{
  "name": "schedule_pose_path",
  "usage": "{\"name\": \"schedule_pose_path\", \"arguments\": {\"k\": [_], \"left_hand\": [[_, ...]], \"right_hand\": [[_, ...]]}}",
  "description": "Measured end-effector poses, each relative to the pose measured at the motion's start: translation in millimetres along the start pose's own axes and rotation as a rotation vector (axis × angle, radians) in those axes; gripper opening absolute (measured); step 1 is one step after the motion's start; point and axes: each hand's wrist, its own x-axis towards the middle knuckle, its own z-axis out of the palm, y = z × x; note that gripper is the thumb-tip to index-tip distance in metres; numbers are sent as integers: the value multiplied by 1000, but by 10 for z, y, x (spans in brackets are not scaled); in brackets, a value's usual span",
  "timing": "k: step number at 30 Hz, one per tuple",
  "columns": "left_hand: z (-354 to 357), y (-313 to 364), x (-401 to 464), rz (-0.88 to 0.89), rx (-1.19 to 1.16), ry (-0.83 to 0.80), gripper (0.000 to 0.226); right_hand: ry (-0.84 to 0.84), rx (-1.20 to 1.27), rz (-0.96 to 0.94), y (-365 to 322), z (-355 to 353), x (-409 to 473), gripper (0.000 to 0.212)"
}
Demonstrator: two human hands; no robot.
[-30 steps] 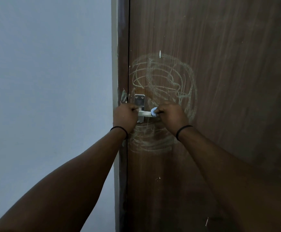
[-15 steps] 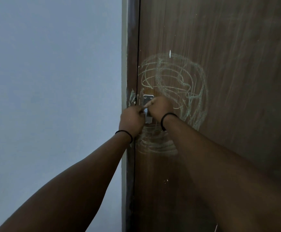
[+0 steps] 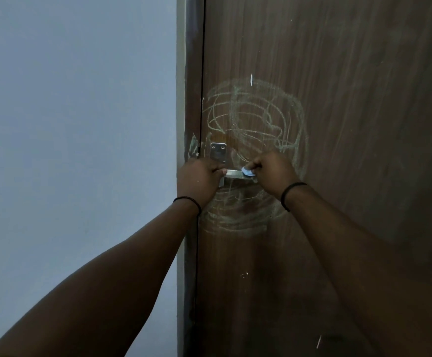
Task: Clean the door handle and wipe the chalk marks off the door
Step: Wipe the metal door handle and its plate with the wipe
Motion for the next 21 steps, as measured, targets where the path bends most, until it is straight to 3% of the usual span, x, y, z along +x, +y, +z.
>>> {"name": "schedule_pose_path", "arguments": {"k": [7, 14, 21], "left_hand": [[-40, -15, 49, -86, 32, -31, 24], [-83, -68, 45, -93, -18, -62, 28], [-94, -45, 62, -126, -43, -90, 28]], "right_hand": [[59, -139, -306, -327, 419, -67, 18], [312, 83, -228, 54, 346, -229, 21], [186, -143, -206, -240, 415, -119, 20]]}}
